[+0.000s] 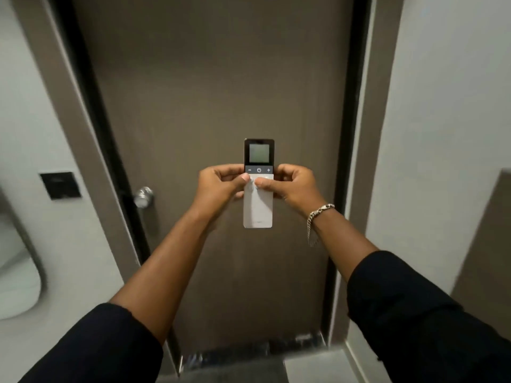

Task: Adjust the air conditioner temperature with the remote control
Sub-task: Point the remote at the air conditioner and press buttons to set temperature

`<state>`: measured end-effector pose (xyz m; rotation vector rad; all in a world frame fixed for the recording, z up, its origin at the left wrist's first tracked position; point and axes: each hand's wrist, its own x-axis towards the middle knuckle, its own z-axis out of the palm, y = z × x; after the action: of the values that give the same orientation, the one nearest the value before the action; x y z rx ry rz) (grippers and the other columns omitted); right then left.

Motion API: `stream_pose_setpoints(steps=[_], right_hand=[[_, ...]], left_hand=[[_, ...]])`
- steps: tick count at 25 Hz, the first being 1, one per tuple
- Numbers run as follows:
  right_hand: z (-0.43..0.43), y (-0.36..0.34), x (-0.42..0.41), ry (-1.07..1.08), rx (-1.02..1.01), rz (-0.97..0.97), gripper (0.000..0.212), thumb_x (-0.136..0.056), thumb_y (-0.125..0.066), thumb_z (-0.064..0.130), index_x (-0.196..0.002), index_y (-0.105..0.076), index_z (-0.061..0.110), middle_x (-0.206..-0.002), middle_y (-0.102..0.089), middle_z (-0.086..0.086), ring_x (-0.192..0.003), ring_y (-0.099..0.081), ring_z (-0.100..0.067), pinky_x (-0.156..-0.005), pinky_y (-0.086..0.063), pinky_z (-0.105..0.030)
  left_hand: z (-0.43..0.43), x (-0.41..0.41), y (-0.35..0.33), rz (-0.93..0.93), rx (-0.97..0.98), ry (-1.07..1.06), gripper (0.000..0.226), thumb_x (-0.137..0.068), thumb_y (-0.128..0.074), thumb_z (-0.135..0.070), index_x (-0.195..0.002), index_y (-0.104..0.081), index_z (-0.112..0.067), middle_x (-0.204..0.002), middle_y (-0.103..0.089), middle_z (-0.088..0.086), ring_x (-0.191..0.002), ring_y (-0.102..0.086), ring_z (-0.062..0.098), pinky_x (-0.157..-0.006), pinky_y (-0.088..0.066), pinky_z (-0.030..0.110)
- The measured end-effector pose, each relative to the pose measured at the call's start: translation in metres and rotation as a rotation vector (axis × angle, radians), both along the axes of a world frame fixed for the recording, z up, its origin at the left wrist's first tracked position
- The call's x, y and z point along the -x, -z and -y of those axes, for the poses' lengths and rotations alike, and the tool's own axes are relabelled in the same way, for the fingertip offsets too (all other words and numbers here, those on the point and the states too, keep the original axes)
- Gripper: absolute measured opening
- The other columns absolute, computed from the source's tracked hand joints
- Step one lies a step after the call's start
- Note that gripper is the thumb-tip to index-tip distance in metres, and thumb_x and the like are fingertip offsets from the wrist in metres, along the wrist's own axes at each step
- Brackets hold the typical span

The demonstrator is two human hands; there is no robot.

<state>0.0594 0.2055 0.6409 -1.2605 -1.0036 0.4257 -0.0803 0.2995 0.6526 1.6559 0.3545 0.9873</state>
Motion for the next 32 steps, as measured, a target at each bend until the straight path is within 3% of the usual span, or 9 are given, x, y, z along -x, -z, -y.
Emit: stream_pose_setpoints(steps=[4, 8, 13, 16, 20, 24, 28, 32], right_hand=[[-0.003, -0.082, 0.023, -0.081, -0.128, 0.084, 0.034, -0.072, -0.081, 0.006, -0.104, -0.07, 0.001, -0.102, -0.076, -0.016, -0.09, -0.075, -0.025, -0.079, -0.062, -0.033], [0.006, -0.147, 0.041, -0.177, -0.271, 0.13, 0.027, -0.073, -0.08, 0.008, -0.098, -0.072, 0.008, -0.09, -0.08, -0.005, -0.083, -0.077, -0.019, -0.069, -0.061, -0.026], [0.02, -0.198, 0.055, -0.203, -0.338, 0.171, 0.038, -0.074, -0.078, 0.008, -0.109, -0.068, -0.001, -0.101, -0.077, -0.014, -0.088, -0.076, -0.024, -0.078, -0.062, -0.033], [0.029, -0.221, 0.062, -0.222, -0.377, 0.197, 0.035, -0.075, -0.077, 0.006, -0.107, -0.068, -0.003, -0.101, -0.076, -0.016, -0.09, -0.075, -0.026, -0.08, -0.061, -0.034], [0.038, -0.241, 0.07, -0.241, -0.438, 0.237, 0.022, -0.074, -0.077, 0.006, -0.095, -0.071, 0.003, -0.091, -0.078, -0.01, -0.081, -0.076, -0.021, -0.071, -0.062, -0.028], [0.044, -0.256, 0.077, -0.263, -0.464, 0.253, 0.043, -0.062, -0.081, 0.017, -0.101, -0.07, 0.001, -0.098, -0.077, -0.015, -0.088, -0.075, -0.026, -0.081, -0.061, -0.035], [0.05, -0.264, 0.078, -0.272, -0.467, 0.292, 0.038, -0.057, -0.081, 0.022, -0.092, -0.072, 0.008, -0.094, -0.079, -0.012, -0.088, -0.076, -0.026, -0.074, -0.062, -0.031], [0.052, -0.269, 0.08, -0.258, -0.479, 0.312, 0.041, -0.06, -0.081, 0.02, -0.097, -0.071, 0.005, -0.093, -0.079, -0.01, -0.087, -0.077, -0.025, -0.071, -0.062, -0.03]], left_hand=[[0.002, 0.035, -0.077, 0.109, -0.145, 0.01, 0.019, -0.088, -0.063, -0.005, -0.107, -0.067, -0.007, -0.101, -0.075, 0.008, -0.089, -0.074, 0.02, -0.069, -0.061, 0.027], [0.014, 0.06, -0.143, 0.184, -0.294, 0.015, 0.013, -0.089, -0.062, -0.008, -0.097, -0.068, -0.016, -0.088, -0.077, -0.004, -0.083, -0.075, 0.014, -0.062, -0.059, 0.022], [0.029, 0.076, -0.194, 0.226, -0.396, 0.026, 0.013, -0.088, -0.063, -0.006, -0.096, -0.068, -0.016, -0.081, -0.078, -0.008, -0.083, -0.075, 0.014, -0.061, -0.058, 0.022], [0.038, 0.082, -0.215, 0.253, -0.426, 0.021, 0.013, -0.088, -0.064, -0.006, -0.091, -0.067, -0.019, -0.078, -0.079, -0.008, -0.08, -0.076, 0.013, -0.059, -0.058, 0.021], [0.044, 0.089, -0.235, 0.28, -0.47, 0.033, 0.013, -0.088, -0.064, -0.008, -0.096, -0.066, -0.017, -0.082, -0.078, -0.006, -0.084, -0.075, 0.016, -0.062, -0.059, 0.024], [0.046, 0.096, -0.248, 0.312, -0.503, 0.063, 0.014, -0.087, -0.064, -0.009, -0.095, -0.068, -0.019, -0.083, -0.079, -0.007, -0.085, -0.075, 0.017, -0.062, -0.059, 0.024], [0.046, 0.1, -0.254, 0.327, -0.515, 0.084, 0.013, -0.086, -0.065, -0.01, -0.093, -0.067, -0.021, -0.084, -0.079, -0.006, -0.085, -0.075, 0.017, -0.063, -0.06, 0.025], [0.047, 0.102, -0.26, 0.338, -0.53, 0.102, 0.014, -0.085, -0.066, -0.011, -0.094, -0.066, -0.021, -0.082, -0.079, -0.008, -0.083, -0.075, 0.016, -0.062, -0.06, 0.024]])
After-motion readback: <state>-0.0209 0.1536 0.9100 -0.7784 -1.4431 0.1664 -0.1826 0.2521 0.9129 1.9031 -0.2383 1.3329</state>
